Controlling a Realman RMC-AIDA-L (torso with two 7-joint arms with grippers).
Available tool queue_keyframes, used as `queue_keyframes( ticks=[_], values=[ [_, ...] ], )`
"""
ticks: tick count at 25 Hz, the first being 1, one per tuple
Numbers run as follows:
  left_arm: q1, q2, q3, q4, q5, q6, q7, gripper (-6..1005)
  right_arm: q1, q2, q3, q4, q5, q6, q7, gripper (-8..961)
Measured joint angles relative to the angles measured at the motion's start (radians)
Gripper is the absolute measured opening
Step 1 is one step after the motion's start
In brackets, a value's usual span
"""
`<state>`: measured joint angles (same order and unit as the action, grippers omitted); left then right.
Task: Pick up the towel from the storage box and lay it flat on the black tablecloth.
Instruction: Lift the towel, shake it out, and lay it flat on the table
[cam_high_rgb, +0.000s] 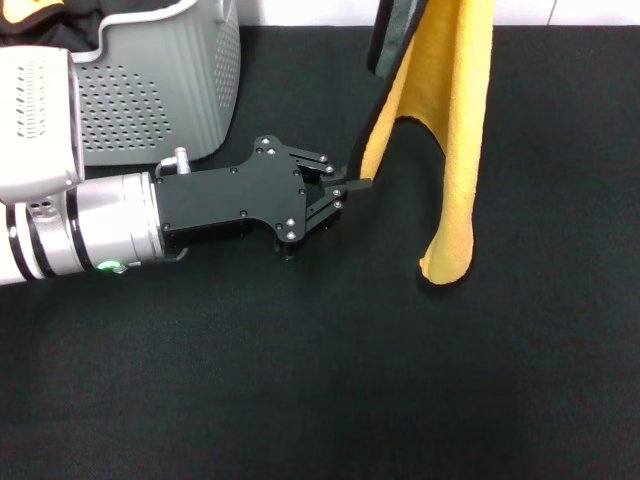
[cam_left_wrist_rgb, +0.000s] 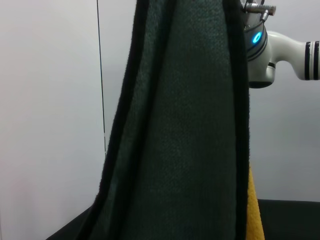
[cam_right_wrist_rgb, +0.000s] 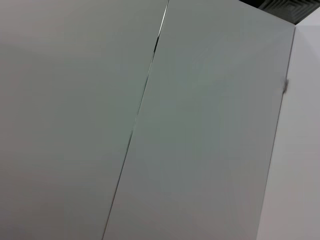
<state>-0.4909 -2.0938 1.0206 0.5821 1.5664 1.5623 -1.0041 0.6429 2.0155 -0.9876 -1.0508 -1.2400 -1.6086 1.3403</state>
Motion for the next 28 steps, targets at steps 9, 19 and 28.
queue_keyframes(
  ticks=[9,19,28],
  values=[
    [-0.001,0.000,-0.008,-0.007,-0.028,-0.001,0.005,57,-0.012,0.000,-0.007,0.013,0.000,-0.002,0.000,16],
    [0.010,0.012,-0.056,0.005,-0.038,0.035,-0.065,35,-0.098,0.001,-0.007,0.014,-0.007,-0.001,0.000,17],
    [0.033,0.052,-0.291,0.167,-0.039,0.142,-0.201,24,-0.167,-0.030,0.001,0.124,-0.039,0.022,0.001,16]
  ],
)
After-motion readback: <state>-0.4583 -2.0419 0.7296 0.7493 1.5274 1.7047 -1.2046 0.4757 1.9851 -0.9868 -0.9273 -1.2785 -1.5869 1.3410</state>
